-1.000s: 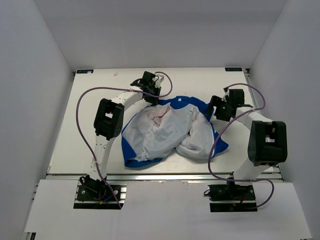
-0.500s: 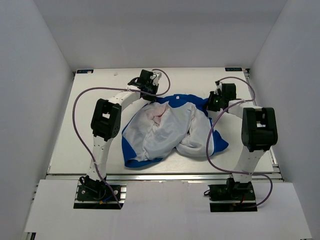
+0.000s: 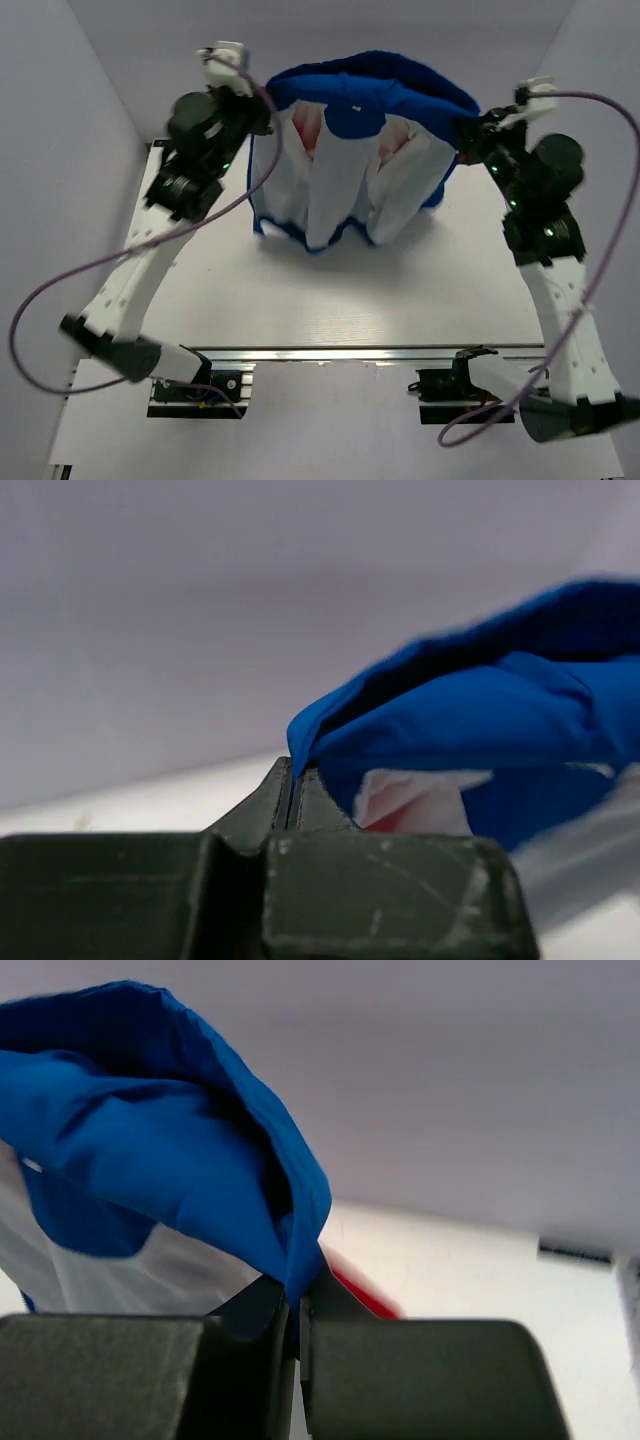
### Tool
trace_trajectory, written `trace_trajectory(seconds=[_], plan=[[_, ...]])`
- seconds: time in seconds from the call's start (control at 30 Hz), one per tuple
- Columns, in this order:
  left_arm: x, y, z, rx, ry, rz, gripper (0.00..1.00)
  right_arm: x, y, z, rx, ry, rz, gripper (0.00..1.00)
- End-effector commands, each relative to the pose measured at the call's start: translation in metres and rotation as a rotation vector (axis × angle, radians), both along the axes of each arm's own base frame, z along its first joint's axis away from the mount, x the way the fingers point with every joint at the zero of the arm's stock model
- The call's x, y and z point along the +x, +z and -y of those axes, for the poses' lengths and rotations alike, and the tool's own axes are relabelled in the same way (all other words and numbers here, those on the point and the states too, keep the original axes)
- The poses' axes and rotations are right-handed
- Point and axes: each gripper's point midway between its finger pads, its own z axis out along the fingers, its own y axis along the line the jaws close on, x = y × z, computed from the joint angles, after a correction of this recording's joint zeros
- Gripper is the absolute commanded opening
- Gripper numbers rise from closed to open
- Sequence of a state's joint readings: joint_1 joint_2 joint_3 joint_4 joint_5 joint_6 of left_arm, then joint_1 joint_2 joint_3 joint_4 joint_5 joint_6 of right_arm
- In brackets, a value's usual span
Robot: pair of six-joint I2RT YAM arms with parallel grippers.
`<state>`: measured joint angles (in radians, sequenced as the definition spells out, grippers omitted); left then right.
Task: Zip up the jacket
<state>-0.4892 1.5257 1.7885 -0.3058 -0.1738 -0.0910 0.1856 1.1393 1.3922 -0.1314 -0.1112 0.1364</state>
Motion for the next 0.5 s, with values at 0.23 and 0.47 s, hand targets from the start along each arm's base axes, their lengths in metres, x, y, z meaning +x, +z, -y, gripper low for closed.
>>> trace_trajectory(seconds=[0.23, 0.47], plan=[[-0.202, 0.175, -0.024, -0.291, -0.413, 0.442, 0.0, -0.156, 0.158, 0.03, 0.051, -0.004, 0.461, 0.0], [-0.243, 0.207, -0.036, -0.381, -0.479, 0.502, 0.0, -0.214, 0.218, 0.037, 0.086, 0.012, 0.63, 0.0]])
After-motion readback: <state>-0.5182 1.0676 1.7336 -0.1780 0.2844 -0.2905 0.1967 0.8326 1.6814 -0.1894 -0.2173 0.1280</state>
